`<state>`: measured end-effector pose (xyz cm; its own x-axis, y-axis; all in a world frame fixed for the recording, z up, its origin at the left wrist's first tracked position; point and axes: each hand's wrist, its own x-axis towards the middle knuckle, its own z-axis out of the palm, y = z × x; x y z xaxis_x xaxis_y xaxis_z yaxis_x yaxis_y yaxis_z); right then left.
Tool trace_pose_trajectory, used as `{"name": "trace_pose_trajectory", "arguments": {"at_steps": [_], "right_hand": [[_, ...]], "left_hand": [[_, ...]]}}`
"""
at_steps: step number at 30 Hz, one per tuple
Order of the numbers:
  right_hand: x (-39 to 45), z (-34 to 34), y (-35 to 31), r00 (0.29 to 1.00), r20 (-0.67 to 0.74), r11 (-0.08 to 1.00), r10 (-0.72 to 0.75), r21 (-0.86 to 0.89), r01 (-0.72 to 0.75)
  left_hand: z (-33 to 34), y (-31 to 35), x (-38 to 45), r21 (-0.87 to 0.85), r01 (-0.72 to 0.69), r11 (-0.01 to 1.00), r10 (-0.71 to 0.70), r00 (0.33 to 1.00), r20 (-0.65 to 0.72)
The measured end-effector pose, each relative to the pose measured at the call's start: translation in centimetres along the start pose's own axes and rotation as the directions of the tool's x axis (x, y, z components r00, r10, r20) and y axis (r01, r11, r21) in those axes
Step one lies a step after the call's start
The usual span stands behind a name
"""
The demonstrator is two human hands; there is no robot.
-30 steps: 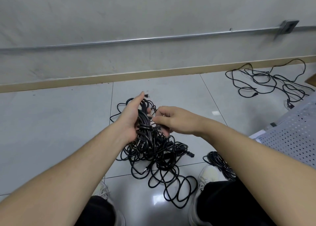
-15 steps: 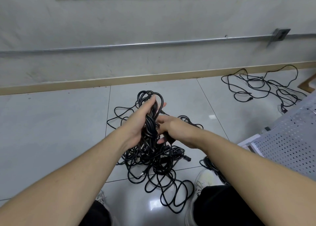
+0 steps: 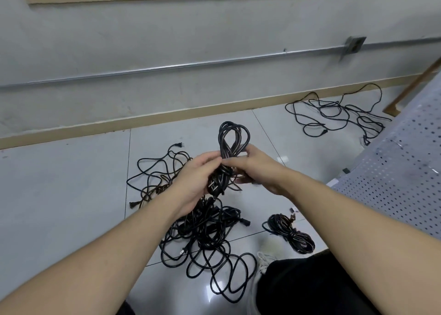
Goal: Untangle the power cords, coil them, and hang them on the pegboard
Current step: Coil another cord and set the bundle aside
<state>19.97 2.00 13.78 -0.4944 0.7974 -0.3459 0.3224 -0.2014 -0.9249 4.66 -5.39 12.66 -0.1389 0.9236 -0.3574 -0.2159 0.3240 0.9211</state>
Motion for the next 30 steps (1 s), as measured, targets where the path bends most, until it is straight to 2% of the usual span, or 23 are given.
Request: {"name": "trace_pose_trajectory", "arguments": {"at_steps": [3, 7, 11, 14, 17, 21, 24, 28, 30], "right_hand": [[0.4, -2.3, 0.9, 0.998, -0.056, 0.999, 0.015, -0.029, -0.017], [0.4, -5.7, 2.7, 0.998, -0.042, 0.990, 0.048, -0.132, -0.053], [0.4, -9.6, 6.9, 0.962, -0.248, 0.963, 0.115, -0.212, -0.170], [0.0, -11.8, 11.3, 0.923, -0.381, 0.933, 0.053, -0.311, -0.183], [-1.0, -13.6, 16.1, 0.933, -0.358, 0.869, 0.031, -0.452, -0.202], [-2.1, -15.1, 20.4, 0.960, -0.280, 0.700, 0.014, -0.683, -0.209], [-2.2, -15.9, 23.0, 0.962, -0.220, 0.674, 0.162, -0.688, -0.271], [-1.8, -17.5, 27.2, 0.950, -0.248, 0.587, 0.191, -0.747, -0.313], [-1.3, -18.5, 29.6, 0.934, -0.273, 0.556, 0.230, -0.751, -0.356]], "left_hand": [[2.3, -0.8, 1.5, -0.073, 0.028, 0.997, -0.029, 0.999, -0.018], [5.5, -2.5, 3.2, -0.226, 0.173, 0.959, -0.146, 0.981, 0.131], [9.8, -5.7, 4.6, -0.046, 0.196, 0.979, -0.183, 0.962, 0.202], [12.7, -8.8, 5.6, 0.018, 0.230, 0.973, -0.230, 0.954, 0.195], [14.6, -12.5, 7.3, 0.060, 0.313, 0.948, -0.319, 0.935, 0.153], [16.7, -17.3, 9.2, 0.051, 0.379, 0.924, -0.382, 0.922, 0.066], [18.9, -20.6, 10.8, 0.033, 0.423, 0.905, -0.425, 0.904, 0.057], [22.9, -24.3, 13.4, 0.082, 0.480, 0.873, -0.486, 0.869, 0.089], [25.0, -25.5, 14.3, 0.068, 0.539, 0.840, -0.543, 0.831, 0.119]]}}
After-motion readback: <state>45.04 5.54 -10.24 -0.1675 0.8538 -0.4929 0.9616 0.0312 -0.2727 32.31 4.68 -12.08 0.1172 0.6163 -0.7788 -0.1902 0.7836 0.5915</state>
